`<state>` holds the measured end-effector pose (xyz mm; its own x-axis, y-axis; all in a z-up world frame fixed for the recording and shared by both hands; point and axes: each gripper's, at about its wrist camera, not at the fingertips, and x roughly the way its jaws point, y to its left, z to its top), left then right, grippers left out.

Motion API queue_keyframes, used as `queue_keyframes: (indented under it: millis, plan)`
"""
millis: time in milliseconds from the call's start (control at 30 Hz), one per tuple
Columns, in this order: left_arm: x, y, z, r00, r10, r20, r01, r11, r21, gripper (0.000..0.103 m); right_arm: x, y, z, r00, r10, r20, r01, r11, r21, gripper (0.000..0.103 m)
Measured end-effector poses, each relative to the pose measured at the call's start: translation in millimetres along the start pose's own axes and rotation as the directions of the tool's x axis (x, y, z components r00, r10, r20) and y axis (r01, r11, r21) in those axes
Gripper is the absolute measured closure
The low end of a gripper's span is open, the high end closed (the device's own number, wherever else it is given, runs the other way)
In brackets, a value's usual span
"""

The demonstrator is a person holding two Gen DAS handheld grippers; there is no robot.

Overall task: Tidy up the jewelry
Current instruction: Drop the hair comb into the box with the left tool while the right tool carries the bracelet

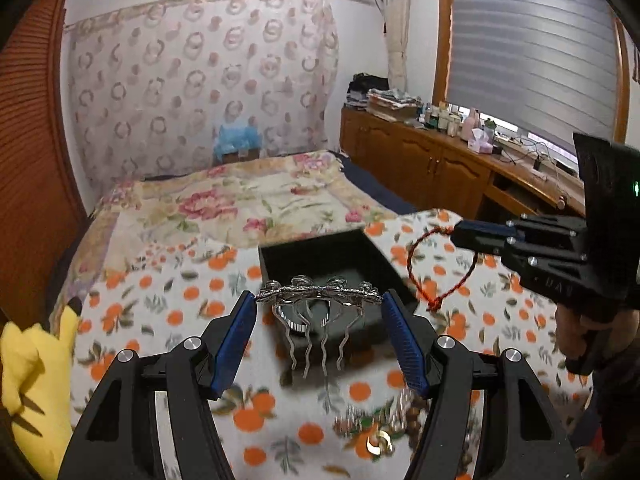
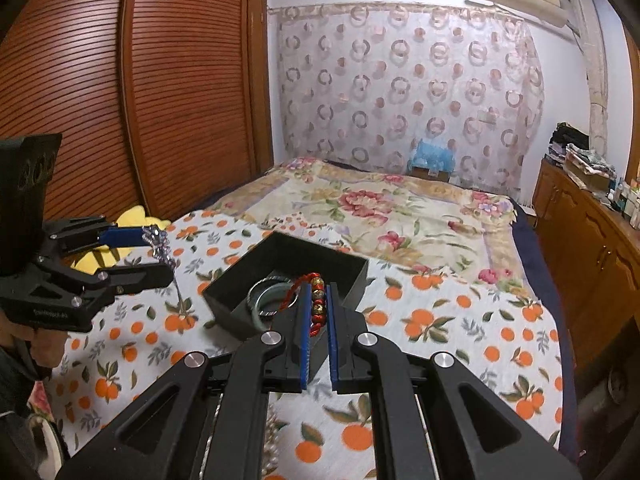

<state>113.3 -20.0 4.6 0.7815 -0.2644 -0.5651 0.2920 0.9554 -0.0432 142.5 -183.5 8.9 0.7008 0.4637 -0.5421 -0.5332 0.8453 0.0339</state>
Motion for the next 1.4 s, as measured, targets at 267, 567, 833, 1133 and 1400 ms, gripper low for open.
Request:
queue_keyframes:
  millis: [267,567,833,1133,1400]
  plan:
    - [34,0,23,1.000,-0.005,-0.030,0.006,1.000,0.011,0.041,10,-19,4,1.000,0.003,0.008,-0.003,0.999,0.032,0.095]
    - [77,-5,16,0.993,-0.001,-0.121,0.004,1.000,0.028,0.041,24,-28,0,1.000,0.018,-0.004,-0.018,0.999,0.049,0.095]
    - [99,-6,11,0.985,0.009,-0.169,-0.004,1.000,0.030,0.041,39,-27,3,1.000,0.025,-0.019,-0.024,0.999,0.038,0.095]
    - [78,6,13,0.993,0.009,-0.117,-0.009,1.000,-0.003,0.032,55,-23,7,0.999,0.023,-0.038,-0.023,0.999,0.024,0.095]
    - [51,30,-7,0.993,0.033,-0.114,-0.040,0.998,-0.056,0.032,76,-9,11,0.997,0.046,-0.067,-0.046,0.999,-0.002,0.095]
